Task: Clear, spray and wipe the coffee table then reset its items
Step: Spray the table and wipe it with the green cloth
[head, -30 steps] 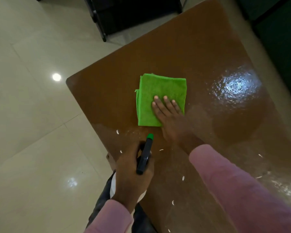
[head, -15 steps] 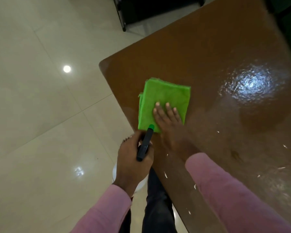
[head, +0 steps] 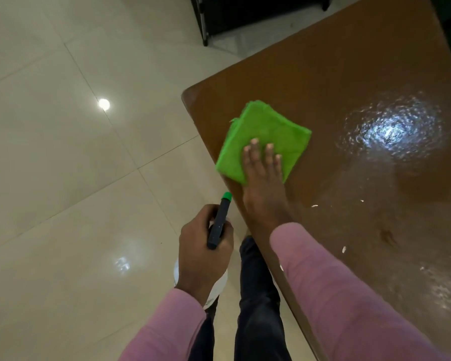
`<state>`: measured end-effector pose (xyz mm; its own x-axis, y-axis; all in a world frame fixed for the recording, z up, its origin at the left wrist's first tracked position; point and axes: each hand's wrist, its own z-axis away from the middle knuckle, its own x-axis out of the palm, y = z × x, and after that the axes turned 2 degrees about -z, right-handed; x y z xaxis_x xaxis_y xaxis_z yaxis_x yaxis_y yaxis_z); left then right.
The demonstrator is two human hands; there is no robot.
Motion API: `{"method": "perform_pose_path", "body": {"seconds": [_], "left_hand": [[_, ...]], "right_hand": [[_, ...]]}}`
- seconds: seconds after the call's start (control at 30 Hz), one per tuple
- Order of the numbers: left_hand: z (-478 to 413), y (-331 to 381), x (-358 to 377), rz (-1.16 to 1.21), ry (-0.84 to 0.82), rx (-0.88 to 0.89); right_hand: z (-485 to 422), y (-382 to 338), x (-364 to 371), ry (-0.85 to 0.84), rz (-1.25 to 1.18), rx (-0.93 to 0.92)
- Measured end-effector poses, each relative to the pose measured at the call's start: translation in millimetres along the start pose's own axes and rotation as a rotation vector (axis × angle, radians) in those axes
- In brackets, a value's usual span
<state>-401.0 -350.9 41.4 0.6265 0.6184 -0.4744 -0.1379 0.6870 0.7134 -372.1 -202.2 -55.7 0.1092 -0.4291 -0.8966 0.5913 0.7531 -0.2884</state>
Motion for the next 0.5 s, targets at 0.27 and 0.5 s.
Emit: {"method": "perform_pose_path", "body": {"seconds": [0.27,0.5], "left_hand": [[-13.1,13.4,-19.0,-0.026,-0.027,0.021],[-49.8,40.0,-19.4,-0.015,-0.050,0.112]], "right_hand": [[96.9,32.7,16.1,-0.085,-0.020,0.120],[45.0,-53.1,12.1,0.042,-0.364,0.668]]}}
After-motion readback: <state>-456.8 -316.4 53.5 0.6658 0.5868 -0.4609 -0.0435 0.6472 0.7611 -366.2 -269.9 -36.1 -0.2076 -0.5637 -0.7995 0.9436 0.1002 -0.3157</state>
